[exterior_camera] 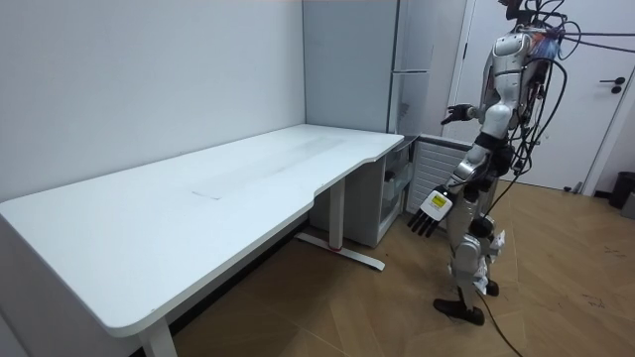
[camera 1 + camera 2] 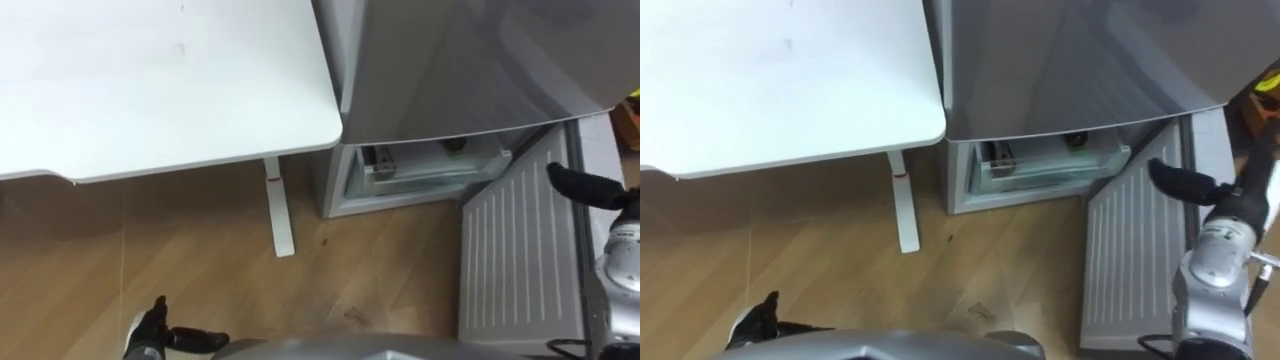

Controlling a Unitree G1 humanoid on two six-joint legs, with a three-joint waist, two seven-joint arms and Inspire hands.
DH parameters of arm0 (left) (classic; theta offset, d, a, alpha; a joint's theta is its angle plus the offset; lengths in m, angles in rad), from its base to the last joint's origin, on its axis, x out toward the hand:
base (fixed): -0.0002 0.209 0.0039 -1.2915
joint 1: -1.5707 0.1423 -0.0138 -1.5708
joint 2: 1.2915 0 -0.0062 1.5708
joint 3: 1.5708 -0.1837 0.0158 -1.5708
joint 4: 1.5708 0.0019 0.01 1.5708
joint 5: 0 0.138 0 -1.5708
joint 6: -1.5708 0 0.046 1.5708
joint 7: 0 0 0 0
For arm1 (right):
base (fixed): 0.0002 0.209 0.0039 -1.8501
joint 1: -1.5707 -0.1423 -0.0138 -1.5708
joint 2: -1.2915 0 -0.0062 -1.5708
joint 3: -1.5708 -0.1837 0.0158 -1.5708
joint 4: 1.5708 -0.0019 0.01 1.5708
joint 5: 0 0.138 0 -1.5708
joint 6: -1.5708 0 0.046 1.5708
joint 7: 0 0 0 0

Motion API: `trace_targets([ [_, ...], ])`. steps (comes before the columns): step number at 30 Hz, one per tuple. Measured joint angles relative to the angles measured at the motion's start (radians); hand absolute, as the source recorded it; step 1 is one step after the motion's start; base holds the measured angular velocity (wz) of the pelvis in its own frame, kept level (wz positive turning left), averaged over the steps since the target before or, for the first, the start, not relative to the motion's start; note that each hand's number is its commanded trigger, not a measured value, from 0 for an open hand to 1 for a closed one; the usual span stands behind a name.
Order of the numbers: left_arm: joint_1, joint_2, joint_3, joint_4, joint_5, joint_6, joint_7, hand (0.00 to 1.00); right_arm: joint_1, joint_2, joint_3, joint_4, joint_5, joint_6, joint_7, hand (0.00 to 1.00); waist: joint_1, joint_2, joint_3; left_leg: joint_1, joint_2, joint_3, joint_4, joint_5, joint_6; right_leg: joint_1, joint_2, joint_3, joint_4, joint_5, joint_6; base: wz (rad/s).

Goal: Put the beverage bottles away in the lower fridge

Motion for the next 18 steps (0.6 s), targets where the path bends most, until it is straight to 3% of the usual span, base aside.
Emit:
trace_targets([
  [5, -0.001, 0.0, 0.011, 0.0, -0.001, 0.016, 0.002, 0.0, 0.035, 0.0, -0.042, 0.005, 0.089, 0.001, -0.073, 0.0, -0.005, 0.007, -0.0008, 0.007, 0.002, 0.007, -0.008, 0.0, 0.0, -0.006, 0.002, 0.01, 0.002, 0.0, 0.0, -0.06],
  [13, 0.001, 0.004, 0.017, 0.0, -0.002, 0.051, 0.001, 0.0, 0.038, -0.004, -0.05, 0.094, 0.147, 0.024, -0.077, 0.0, -0.024, 0.006, -0.0004, 0.009, 0.002, 0.009, -0.008, 0.0, 0.0, -0.007, 0.003, 0.014, 0.003, 0.0, 0.0, -0.02],
  [18, 0.004, 0.004, 0.018, -0.004, 0.015, 0.07, 0.001, 0.0, 0.034, -0.012, -0.081, 0.237, 0.193, 0.033, -0.066, 0.0, -0.027, 0.007, -0.0001, 0.007, 0.002, 0.011, -0.011, 0.0, 0.0, -0.009, 0.003, 0.012, 0.002, 0.0, 0.0, 0.0],
])
